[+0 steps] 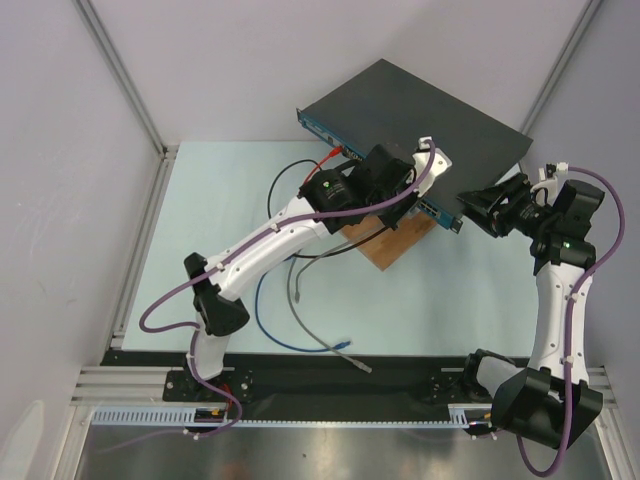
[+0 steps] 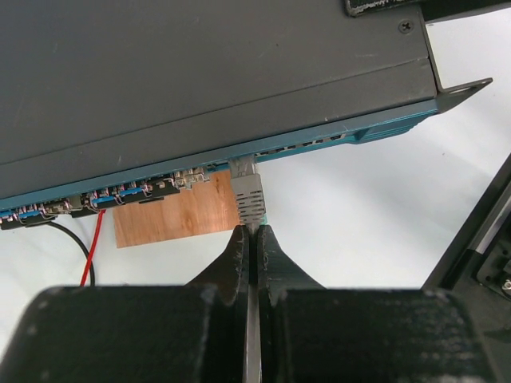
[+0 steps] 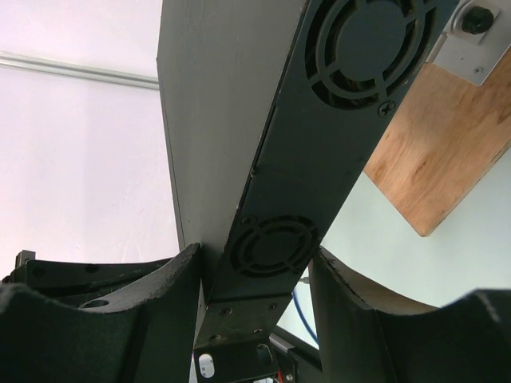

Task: Insert the plug into the switch port

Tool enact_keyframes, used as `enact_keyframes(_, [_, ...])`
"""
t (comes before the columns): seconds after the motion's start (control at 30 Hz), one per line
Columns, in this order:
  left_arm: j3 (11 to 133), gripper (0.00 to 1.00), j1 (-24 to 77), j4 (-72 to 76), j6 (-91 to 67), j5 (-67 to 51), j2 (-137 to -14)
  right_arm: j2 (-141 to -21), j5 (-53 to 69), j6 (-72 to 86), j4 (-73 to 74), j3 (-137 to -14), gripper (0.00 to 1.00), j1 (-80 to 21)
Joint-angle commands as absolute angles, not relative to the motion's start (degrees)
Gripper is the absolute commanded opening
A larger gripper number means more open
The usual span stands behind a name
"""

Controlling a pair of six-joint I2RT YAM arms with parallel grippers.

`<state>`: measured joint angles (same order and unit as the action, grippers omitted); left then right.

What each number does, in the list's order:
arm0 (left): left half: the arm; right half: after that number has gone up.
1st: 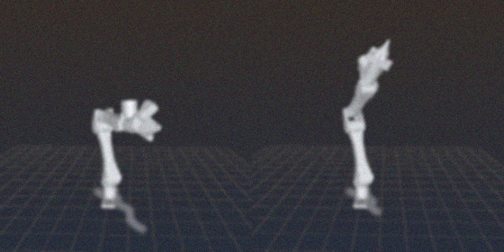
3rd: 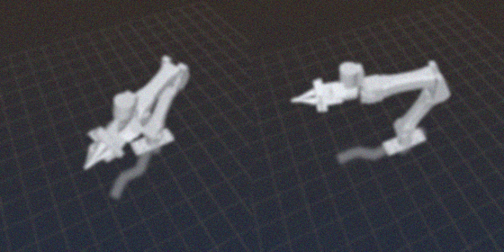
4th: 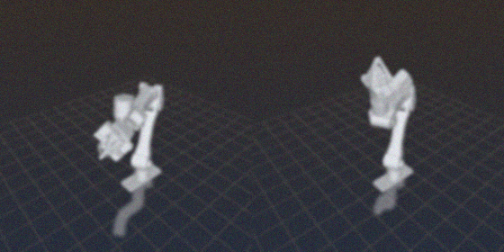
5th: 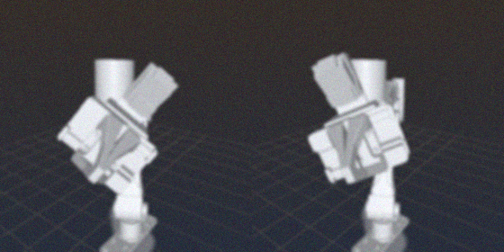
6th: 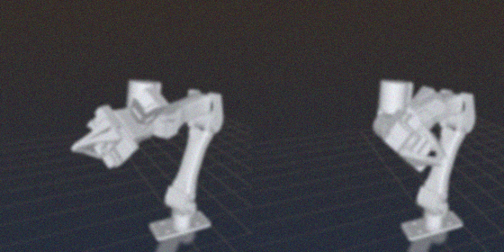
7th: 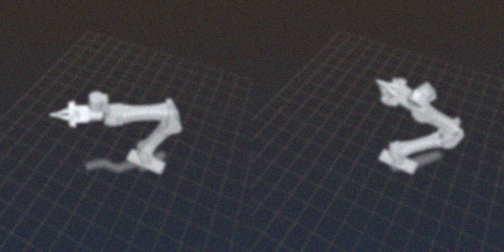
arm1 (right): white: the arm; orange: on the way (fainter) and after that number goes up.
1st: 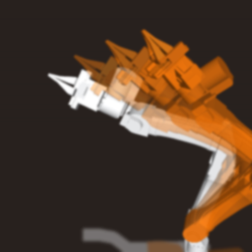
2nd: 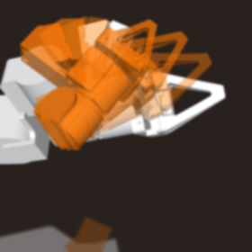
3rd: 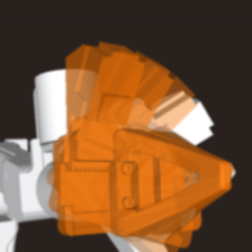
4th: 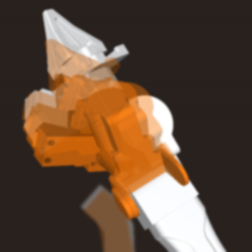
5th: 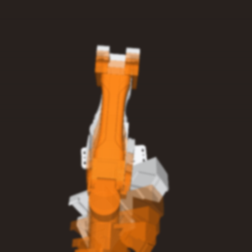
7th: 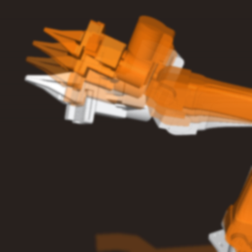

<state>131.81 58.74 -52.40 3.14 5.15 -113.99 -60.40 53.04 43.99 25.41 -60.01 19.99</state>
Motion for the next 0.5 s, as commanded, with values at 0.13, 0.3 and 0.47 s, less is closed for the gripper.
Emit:
enact_keyframes(0.13, [134.9,0.0,55.5,-18.6,6.7,9.1,-115.7,-60.8,58.9,39.9,25.7,-59.3,0.0,14.7])
enact_keyframes(0.3, [135.2,0.0,55.6,-16.5,6.0,10.0,-114.7,-61.2,59.1,39.9,25.5,-59.5,0.0,14.7])
enact_keyframes(0.47, [134.4,0.0,55.6,-16.3,5.0,11.1,-114.4,-61.3,59.2,40.1,25.3,-59.8,0.0,14.8])
